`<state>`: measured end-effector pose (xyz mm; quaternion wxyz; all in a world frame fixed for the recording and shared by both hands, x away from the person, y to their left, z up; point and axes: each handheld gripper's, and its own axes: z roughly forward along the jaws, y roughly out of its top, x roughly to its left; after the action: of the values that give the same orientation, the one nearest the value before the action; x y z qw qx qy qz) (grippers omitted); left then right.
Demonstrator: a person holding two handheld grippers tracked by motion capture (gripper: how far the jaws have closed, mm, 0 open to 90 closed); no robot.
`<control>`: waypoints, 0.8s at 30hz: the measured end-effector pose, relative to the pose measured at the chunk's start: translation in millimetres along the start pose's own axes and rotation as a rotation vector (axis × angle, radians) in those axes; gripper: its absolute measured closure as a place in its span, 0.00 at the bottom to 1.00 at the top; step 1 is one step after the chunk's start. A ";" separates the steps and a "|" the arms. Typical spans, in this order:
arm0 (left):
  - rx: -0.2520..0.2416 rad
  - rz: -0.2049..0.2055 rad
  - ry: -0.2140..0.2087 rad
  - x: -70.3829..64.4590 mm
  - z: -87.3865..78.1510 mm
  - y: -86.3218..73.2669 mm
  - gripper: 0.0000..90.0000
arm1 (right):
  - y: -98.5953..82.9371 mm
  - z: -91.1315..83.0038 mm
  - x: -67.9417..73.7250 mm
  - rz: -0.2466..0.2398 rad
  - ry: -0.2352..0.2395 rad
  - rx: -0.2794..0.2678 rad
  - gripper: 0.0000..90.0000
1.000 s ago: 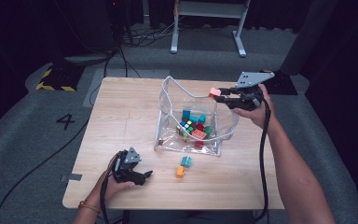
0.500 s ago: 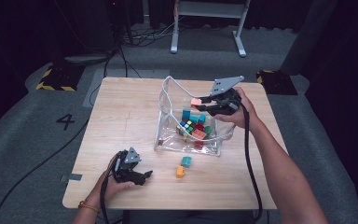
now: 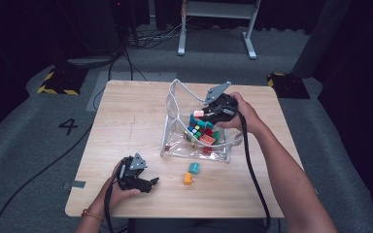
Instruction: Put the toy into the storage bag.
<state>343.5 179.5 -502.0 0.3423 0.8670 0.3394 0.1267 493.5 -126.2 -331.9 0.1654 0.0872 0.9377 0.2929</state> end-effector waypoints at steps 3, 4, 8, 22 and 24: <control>-0.002 -0.003 0.000 -0.2 0.1 0.0 0.16 | -1.4 4.9 -1.3 -0.008 -0.020 0.059 0.75; -0.002 -0.003 -0.001 -0.2 0.1 0.0 0.16 | -2.9 5.2 -2.6 -0.013 -0.022 0.097 0.75; -0.002 -0.004 -0.003 -0.2 0.2 -0.1 0.16 | -8.8 7.3 -3.7 -0.005 -0.016 0.145 0.75; -0.002 -0.011 -0.011 -0.5 0.5 -0.2 0.16 | -46.4 -11.0 -15.5 0.036 -0.043 0.289 0.75; -0.003 -0.006 -0.005 -0.3 0.3 -0.1 0.16 | -50.9 -14.1 -17.0 0.047 -0.043 0.284 0.74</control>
<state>343.4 179.1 -502.3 0.3446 0.8657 0.3412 0.1241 500.7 -179.4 -346.0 0.1646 0.1380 0.9636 0.1593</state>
